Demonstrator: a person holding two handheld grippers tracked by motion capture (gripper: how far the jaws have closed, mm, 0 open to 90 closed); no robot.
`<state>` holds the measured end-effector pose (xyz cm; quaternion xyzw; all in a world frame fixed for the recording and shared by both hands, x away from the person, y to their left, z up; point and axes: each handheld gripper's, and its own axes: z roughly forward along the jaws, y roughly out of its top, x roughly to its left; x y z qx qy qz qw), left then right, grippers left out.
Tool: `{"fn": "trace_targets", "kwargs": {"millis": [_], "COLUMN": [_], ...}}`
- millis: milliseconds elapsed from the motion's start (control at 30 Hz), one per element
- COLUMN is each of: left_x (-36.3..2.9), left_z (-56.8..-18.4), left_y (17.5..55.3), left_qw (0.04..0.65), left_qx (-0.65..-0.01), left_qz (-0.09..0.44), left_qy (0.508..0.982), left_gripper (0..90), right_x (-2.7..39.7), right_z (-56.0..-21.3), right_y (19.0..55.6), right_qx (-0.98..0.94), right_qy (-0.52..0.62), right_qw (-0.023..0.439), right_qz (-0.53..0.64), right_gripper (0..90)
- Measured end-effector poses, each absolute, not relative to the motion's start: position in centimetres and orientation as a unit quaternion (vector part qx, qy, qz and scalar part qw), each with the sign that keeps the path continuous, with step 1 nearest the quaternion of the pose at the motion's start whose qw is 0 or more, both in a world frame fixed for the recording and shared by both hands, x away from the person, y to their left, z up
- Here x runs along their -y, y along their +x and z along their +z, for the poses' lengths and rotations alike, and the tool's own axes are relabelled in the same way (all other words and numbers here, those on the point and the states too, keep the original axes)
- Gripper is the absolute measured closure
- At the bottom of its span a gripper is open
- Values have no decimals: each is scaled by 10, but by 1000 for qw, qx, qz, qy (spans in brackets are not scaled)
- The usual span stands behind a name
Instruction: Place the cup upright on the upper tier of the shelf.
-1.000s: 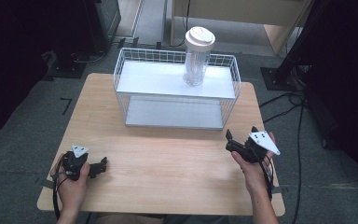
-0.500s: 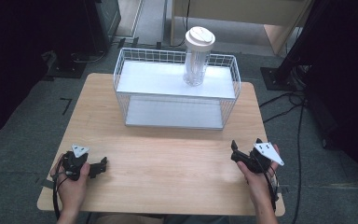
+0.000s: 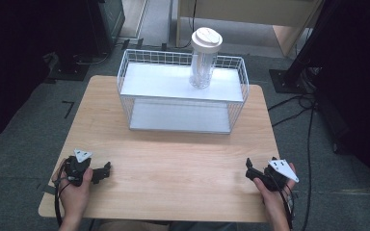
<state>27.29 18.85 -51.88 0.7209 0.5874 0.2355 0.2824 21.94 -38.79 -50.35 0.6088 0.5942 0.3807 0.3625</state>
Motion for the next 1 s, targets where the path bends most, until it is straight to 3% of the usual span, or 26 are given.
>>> {"fn": "trace_targets", "kwargs": {"millis": [1000], "left_x": [-189], "left_z": [-519], "left_y": [273], "left_qw": [282], "left_qx": [-587], "left_qz": [236], "left_qy": [721], "left_gripper": [0], "right_x": [421], "right_z": [-526], "right_y": [188], "right_qx": [-650], "right_qy": [651], "right_qw": [269], "right_qz": [286], "right_gripper": [57]}}
